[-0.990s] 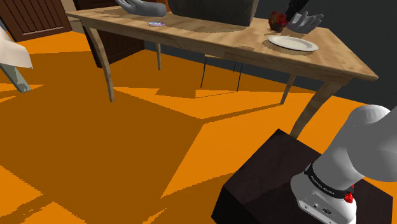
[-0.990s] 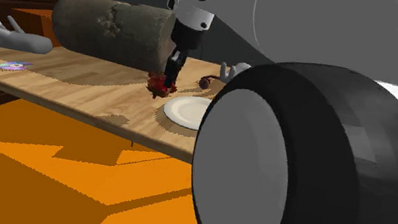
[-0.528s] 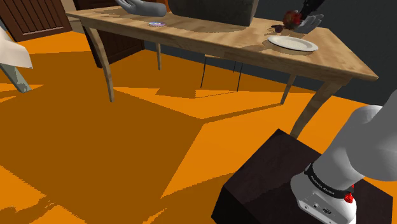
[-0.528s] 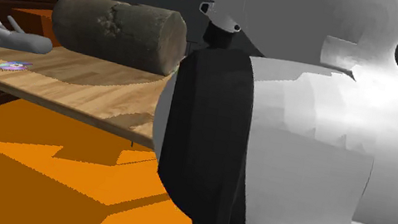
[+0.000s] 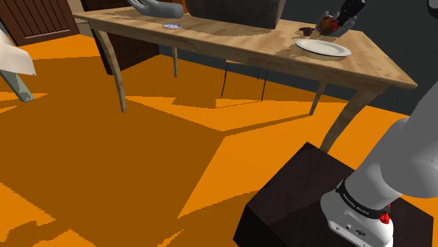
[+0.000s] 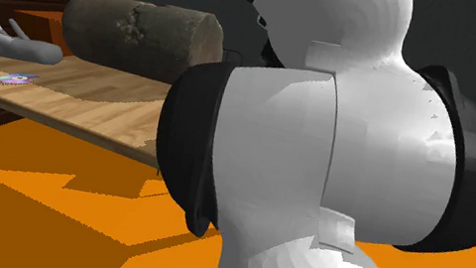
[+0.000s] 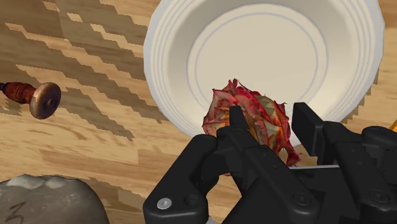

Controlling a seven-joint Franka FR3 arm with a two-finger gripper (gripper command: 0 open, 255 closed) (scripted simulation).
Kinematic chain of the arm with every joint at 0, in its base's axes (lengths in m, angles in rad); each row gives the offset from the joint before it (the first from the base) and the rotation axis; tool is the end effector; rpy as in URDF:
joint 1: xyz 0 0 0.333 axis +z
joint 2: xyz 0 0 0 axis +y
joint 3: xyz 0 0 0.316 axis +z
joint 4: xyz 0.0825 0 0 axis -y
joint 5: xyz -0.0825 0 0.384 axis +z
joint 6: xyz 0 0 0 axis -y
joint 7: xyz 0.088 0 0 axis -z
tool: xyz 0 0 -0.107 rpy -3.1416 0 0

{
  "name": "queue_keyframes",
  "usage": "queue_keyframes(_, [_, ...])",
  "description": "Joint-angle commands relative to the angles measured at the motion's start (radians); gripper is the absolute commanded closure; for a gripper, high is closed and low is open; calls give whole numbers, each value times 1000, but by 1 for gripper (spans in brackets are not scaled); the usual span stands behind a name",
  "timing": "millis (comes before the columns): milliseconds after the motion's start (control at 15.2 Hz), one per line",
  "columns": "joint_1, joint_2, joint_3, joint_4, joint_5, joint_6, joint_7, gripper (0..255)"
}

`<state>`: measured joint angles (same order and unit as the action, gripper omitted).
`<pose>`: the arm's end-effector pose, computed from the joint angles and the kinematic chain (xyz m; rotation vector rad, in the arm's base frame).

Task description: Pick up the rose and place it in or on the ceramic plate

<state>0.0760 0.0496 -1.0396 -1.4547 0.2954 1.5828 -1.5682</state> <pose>0.3589 -0.4367 0.6694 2.9448 0.9418 0.4223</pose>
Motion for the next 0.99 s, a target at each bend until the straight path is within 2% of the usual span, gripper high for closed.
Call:
queue_keyframes(0, [9,-17,4,-40,-16,34,2,255])
queue_keyframes(594, [33,-82,25,-207,-72,175,13,255])
queue_keyframes(924, [33,-82,25,-207,-72,175,13,255])
